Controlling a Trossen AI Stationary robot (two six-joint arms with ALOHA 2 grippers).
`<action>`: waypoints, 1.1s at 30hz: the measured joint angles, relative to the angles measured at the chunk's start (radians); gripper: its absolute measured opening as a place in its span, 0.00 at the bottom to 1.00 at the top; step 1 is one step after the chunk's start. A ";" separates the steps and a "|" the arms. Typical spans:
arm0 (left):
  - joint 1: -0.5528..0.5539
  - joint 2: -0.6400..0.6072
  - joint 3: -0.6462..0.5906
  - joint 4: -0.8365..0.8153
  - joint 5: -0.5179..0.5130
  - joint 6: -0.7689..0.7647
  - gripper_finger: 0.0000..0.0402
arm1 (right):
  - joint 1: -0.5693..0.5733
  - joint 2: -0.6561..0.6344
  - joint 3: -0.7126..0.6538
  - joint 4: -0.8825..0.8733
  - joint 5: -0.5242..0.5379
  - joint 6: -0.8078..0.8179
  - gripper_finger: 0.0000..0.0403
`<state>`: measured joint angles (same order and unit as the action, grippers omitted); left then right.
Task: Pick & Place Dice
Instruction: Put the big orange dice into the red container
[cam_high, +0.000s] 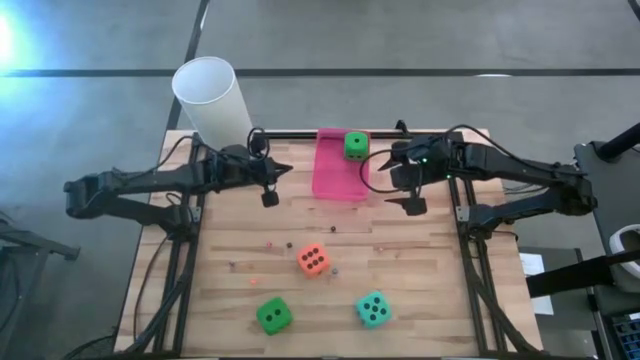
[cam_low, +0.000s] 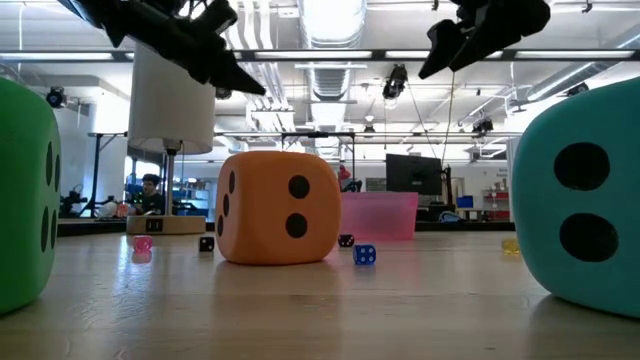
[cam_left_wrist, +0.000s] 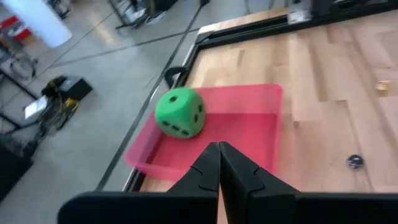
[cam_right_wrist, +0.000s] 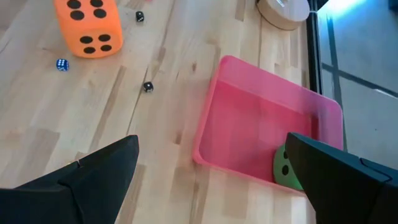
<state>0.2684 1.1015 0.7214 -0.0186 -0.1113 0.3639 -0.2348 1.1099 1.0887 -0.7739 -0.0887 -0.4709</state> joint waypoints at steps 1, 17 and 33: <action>-0.018 0.000 0.002 0.002 0.000 0.004 0.01 | 0.000 0.000 -0.003 0.001 0.002 -0.001 0.99; -0.257 0.000 0.131 -0.253 0.000 -0.005 0.01 | 0.003 0.007 0.049 0.004 0.002 -0.003 0.99; -0.425 0.050 0.131 -0.270 -0.132 -0.150 0.01 | 0.003 0.008 0.047 0.004 0.004 -0.003 0.99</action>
<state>-0.1565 1.1513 0.8528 -0.2888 -0.2436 0.2141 -0.2321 1.1175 1.1358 -0.7704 -0.0844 -0.4740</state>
